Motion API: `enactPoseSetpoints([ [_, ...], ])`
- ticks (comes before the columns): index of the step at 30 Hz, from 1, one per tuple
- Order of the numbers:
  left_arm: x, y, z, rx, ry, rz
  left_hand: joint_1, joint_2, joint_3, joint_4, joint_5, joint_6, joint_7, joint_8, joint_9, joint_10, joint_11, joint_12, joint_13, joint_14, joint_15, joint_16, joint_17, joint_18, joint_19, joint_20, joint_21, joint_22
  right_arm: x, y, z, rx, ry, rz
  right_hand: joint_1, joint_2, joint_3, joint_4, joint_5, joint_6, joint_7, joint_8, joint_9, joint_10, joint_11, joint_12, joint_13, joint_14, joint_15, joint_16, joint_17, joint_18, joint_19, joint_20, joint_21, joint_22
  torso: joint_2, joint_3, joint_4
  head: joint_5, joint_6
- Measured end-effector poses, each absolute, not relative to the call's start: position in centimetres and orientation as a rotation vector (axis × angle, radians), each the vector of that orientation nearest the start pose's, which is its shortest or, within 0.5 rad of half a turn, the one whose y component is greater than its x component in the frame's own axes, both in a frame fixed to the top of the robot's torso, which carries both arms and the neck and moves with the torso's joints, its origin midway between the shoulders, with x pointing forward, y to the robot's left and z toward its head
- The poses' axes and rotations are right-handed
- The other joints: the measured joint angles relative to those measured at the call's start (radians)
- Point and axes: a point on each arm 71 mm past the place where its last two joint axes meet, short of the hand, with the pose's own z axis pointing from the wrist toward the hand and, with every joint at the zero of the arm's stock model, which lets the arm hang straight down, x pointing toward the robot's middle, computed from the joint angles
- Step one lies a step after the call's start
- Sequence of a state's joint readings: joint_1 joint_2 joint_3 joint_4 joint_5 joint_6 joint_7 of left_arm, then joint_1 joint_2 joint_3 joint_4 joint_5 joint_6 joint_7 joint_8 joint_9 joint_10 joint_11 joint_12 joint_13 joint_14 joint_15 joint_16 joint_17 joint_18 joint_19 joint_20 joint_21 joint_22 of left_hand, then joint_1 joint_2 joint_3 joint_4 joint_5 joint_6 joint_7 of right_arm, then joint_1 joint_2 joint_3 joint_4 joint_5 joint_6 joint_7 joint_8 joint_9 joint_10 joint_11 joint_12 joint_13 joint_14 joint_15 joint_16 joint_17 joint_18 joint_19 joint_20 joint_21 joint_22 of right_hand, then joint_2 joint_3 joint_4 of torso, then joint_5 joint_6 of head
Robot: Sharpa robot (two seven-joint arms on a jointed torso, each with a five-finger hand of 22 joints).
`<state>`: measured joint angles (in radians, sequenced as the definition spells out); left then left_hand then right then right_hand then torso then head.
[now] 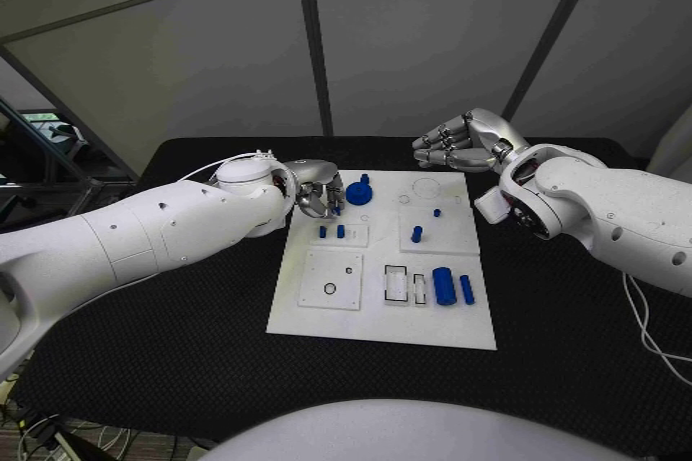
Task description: Assemble the parts on the task board
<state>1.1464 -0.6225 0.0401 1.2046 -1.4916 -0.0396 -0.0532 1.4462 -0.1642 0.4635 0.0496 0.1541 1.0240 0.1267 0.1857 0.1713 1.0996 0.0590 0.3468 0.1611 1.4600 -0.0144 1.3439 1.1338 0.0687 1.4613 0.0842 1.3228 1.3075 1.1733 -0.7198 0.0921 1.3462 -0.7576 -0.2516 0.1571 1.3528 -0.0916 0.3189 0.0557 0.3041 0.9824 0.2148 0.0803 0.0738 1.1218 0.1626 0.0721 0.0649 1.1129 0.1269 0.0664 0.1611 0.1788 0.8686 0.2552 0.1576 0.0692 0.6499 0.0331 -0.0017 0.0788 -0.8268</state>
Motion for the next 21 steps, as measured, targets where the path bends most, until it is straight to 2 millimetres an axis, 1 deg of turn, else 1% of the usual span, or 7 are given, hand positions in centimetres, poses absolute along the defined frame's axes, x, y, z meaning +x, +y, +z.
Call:
enactPoseSetpoints([
  [10,53.42,17.57,-22.26,0.221,1.904,-0.588,0.000,0.000,0.000,0.000,0.000,0.004,-0.004,0.000,-0.001,0.009,-0.002,-0.006,0.003,0.004,-0.004,0.000,-0.003,0.000,0.000,0.000,0.000,0.000,52.70,-18.80,-16.12,0.440,1.615,1.197,0.000,0.000,0.000,0.000,0.000,0.000,0.000,0.000,0.000,0.000,0.000,0.000,0.000,0.000,0.000,0.000,0.000,0.000,0.000,0.000,0.000,0.000,0.000,-0.0001,0.0004,0.000,-0.001],
  [11,53.44,17.58,-22.27,0.221,1.905,-0.588,-0.004,-0.004,0.000,0.000,0.000,0.003,-0.003,-0.007,-0.001,0.009,-0.002,-0.008,0.003,0.004,-0.004,0.000,-0.004,0.000,0.000,0.000,0.000,0.000,52.70,-18.80,-16.12,0.440,1.615,1.197,0.000,0.000,0.000,0.000,0.000,0.000,0.000,0.000,0.000,0.000,0.000,0.000,0.000,0.000,0.000,0.000,0.000,0.000,0.000,0.000,0.000,0.000,0.000,-0.0002,0.0004,0.000,-0.002],
  [12,53.46,17.59,-22.29,0.221,1.906,-0.587,-0.008,-0.008,0.000,0.000,0.000,-0.004,0.003,-0.015,-0.004,0.008,-0.001,-0.012,0.003,0.004,-0.004,0.000,-0.005,0.000,0.000,0.000,0.000,0.000,52.70,-18.80,-16.12,0.440,1.615,1.197,0.000,0.000,0.000,0.000,0.000,0.000,0.000,0.000,0.000,0.000,0.000,0.000,0.000,0.000,0.000,0.000,0.000,0.000,0.000,0.000,0.000,0.000,0.000,-0.0002,0.0004,0.000,-0.002],
  [14,53.49,17.63,-22.32,0.220,1.907,-0.585,-0.012,-0.011,0.000,0.000,0.000,-0.035,0.006,-0.036,-0.013,-0.002,0.006,-0.026,0.003,0.004,-0.004,0.000,-0.008,0.000,0.000,0.000,0.000,0.000,52.70,-18.81,-16.12,0.440,1.615,1.197,0.000,0.000,0.000,0.000,0.000,0.000,0.000,0.000,0.000,0.000,0.000,0.000,0.000,0.000,0.000,0.000,0.000,0.000,0.000,0.000,0.000,0.000,0.000,-0.0002,0.0004,0.000,-0.002],
  [17,53.53,17.65,-22.37,0.219,1.909,-0.583,-0.023,-0.015,0.000,0.000,0.000,-0.069,0.011,-0.059,-0.024,-0.019,0.012,-0.041,-0.001,0.006,-0.001,0.000,-0.014,0.000,0.000,0.000,0.000,0.000,52.70,-18.81,-16.12,0.440,1.615,1.196,0.000,0.000,0.000,0.000,0.000,0.000,0.000,0.000,0.000,0.000,0.000,0.000,0.000,0.000,0.000,0.000,0.000,0.000,0.000,0.000,0.000,0.000,0.000,-0.0002,0.0004,0.001,-0.003],
  [20,53.56,17.66,-22.41,0.218,1.909,-0.582,-0.028,-0.020,0.000,0.000,0.000,-0.091,0.011,-0.076,-0.034,-0.020,0.013,-0.047,-0.002,0.007,0.000,0.000,-0.019,0.000,0.000,0.000,0.000,0.000,52.71,-18.81,-16.12,0.440,1.615,1.196,0.000,0.000,0.000,0.000,0.000,0.000,0.000,0.000,0.000,0.000,0.000,0.000,0.000,0.000,0.000,0.000,0.000,0.000,0.000,0.000,0.000,0.000,0.000,-0.0002,0.0003,0.000,-0.003],
  [21,53.57,17.68,-22.42,0.218,1.910,-0.581,-0.028,-0.020,0.000,0.000,0.000,-0.094,0.012,-0.077,-0.036,-0.021,0.013,-0.049,-0.002,0.007,0.000,0.000,-0.020,0.000,0.000,0.000,0.000,0.000,52.71,-18.82,-16.12,0.440,1.615,1.196,0.000,0.000,0.000,0.000,0.000,0.000,0.000,0.000,0.000,0.000,0.000,0.000,0.000,0.000,0.000,0.000,0.000,0.000,0.000,0.000,0.000,0.000,0.000,-0.0002,0.0003,0.000,-0.003],
])
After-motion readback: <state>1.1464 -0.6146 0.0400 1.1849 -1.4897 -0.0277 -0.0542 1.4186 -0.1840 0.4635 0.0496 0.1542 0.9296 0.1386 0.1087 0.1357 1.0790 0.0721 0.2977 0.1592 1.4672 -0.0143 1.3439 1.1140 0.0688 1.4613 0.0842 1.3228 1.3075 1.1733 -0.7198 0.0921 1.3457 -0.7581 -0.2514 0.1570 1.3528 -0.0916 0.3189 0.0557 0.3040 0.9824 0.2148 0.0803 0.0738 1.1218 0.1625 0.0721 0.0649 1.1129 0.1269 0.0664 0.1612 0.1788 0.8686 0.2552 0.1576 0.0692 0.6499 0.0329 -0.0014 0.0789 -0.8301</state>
